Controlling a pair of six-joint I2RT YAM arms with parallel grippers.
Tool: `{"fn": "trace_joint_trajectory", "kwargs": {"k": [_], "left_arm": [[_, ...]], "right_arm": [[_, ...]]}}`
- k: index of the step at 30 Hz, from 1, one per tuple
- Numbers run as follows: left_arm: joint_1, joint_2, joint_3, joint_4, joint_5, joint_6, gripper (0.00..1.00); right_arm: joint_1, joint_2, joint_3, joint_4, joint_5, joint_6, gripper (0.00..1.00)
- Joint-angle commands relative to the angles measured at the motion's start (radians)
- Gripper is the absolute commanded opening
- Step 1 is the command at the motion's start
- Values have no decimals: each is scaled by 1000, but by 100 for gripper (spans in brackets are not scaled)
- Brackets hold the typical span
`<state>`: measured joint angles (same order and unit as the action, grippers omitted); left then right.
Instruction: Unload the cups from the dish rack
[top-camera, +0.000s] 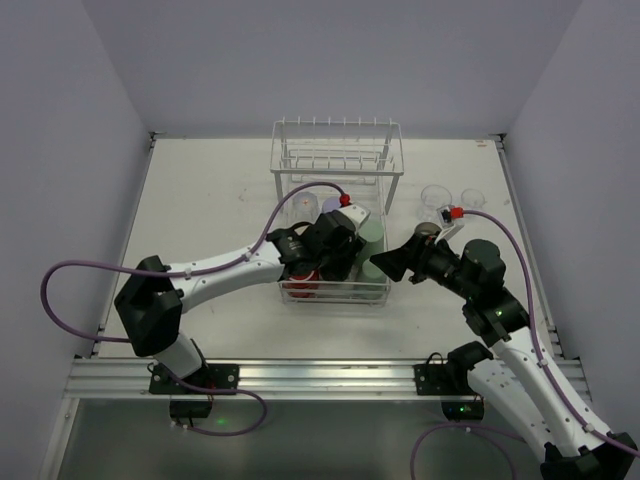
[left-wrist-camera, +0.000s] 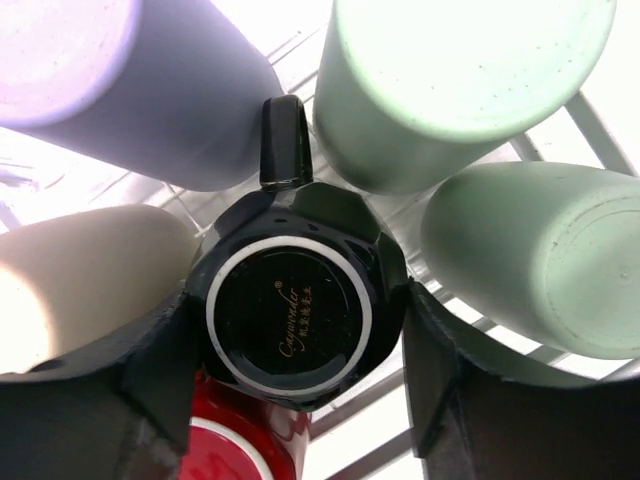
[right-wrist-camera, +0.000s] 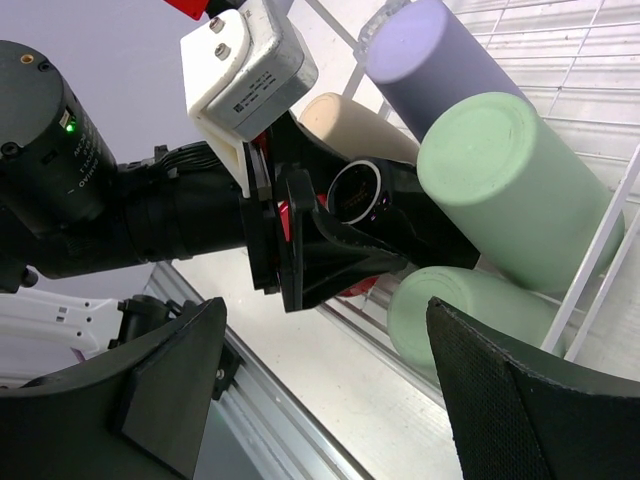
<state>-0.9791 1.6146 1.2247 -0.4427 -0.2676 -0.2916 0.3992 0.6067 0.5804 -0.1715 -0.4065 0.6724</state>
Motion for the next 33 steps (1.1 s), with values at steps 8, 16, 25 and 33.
{"fn": "trace_joint_trajectory", "kwargs": {"k": [8, 16, 25, 33], "left_arm": [[17, -102, 27, 4, 13, 12, 8], [17, -246, 78, -66, 48, -3, 1], [17, -473, 62, -35, 88, -67, 0], [17, -650, -166, 364, 243, -262, 0]], "right_arm": [[6, -8, 16, -2, 5, -10, 84], [6, -1, 24, 75, -66, 46, 84], [23, -7, -7, 254, -140, 150, 84], [58, 36, -79, 487, -176, 233, 80]]}}
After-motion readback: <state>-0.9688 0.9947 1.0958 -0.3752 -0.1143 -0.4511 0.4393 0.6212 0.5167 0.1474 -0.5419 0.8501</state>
